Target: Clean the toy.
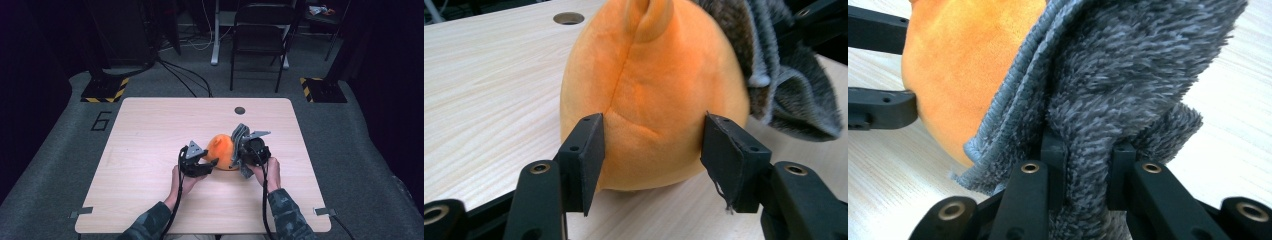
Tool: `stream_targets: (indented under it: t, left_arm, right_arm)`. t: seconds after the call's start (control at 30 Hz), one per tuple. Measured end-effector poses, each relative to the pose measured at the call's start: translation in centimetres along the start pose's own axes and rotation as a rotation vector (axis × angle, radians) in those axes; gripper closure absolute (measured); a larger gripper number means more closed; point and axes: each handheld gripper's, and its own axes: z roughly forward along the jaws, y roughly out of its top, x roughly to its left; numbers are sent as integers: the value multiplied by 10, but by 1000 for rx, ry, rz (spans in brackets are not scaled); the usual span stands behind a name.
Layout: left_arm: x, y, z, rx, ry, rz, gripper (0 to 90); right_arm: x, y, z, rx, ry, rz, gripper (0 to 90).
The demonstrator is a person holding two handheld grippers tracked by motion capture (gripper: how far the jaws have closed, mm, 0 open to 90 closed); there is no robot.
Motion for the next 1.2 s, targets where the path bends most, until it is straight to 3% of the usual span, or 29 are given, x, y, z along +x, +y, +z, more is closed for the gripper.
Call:
stream_targets:
  t: [0.07,0.13,0.2,0.27,0.43,0.47,0.6,0.73,0.83,1.0,1.2]
  left_arm:
    - [-1,-1,2,0,6,0,453]
    - [0,-4,4,-7,3,10,550]
    - [1,-8,6,-19,-9,0,702]
    - [1,-8,8,-31,3,3,764]
    - [1,-6,5,-33,9,22,800]
    - [-1,-5,5,-41,6,11,803]
    - [-5,-2,3,-41,-12,51,804]
    - [-9,-2,3,-34,-22,54,804]
    - [-9,-2,4,-41,-24,52,804]
    - [-8,-3,5,-39,-24,46,803]
    - [-8,-3,5,-40,-33,45,803]
  right_arm:
    - [-1,-1,0,1,2,2,763]
    - [0,0,0,0,2,3,763]
    - [-1,0,0,-3,7,-1,763]
    - [0,2,-3,3,3,0,762]
    - [4,9,-17,-45,2,-17,763]
    - [6,11,-20,-56,7,-22,762]
    - [21,19,-30,-112,22,-72,762]
    - [32,20,-25,-99,15,-104,762]
    - [25,16,-19,-75,12,-68,763]
    - [8,7,-11,-23,-30,-53,763]
    - [-16,-8,4,55,-47,31,763]
